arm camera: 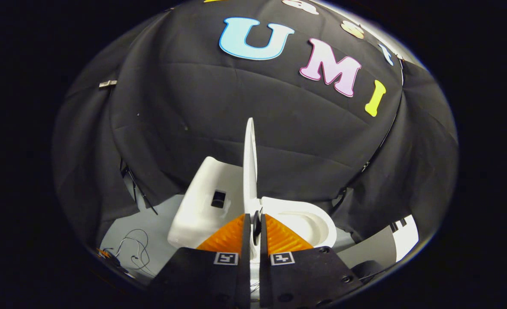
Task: Open the toilet lid.
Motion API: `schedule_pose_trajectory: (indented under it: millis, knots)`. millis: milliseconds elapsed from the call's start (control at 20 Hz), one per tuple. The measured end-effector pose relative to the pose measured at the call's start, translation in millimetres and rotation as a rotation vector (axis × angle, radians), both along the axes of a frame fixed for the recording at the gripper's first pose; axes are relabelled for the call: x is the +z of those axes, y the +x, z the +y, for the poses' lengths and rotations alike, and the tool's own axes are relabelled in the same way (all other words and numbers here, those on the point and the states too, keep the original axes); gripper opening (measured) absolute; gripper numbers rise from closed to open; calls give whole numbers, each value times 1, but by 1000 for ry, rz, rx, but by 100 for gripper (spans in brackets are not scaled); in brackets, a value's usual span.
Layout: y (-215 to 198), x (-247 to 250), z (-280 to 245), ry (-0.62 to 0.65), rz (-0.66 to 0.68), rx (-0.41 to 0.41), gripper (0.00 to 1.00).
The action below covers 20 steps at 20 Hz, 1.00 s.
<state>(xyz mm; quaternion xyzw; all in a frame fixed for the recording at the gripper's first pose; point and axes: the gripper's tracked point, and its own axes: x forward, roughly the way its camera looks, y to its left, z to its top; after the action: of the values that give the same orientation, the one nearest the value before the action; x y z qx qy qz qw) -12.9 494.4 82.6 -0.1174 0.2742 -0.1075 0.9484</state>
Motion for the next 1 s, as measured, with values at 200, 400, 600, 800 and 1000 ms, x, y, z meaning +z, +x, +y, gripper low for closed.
schedule_pose_trajectory:
  millis: [200, 400, 600, 800, 1000]
  knots:
    - [4, 2, 1, 10, 27, 61, 80]
    - [4, 10, -7, 50, 5, 82, 98]
    - [8, 40, -18, 140, -74, 92, 98]
    - [6, 82, -28, 241, -167, 139, 98]
    - [2, 120, -55, 334, -223, 212, 98]
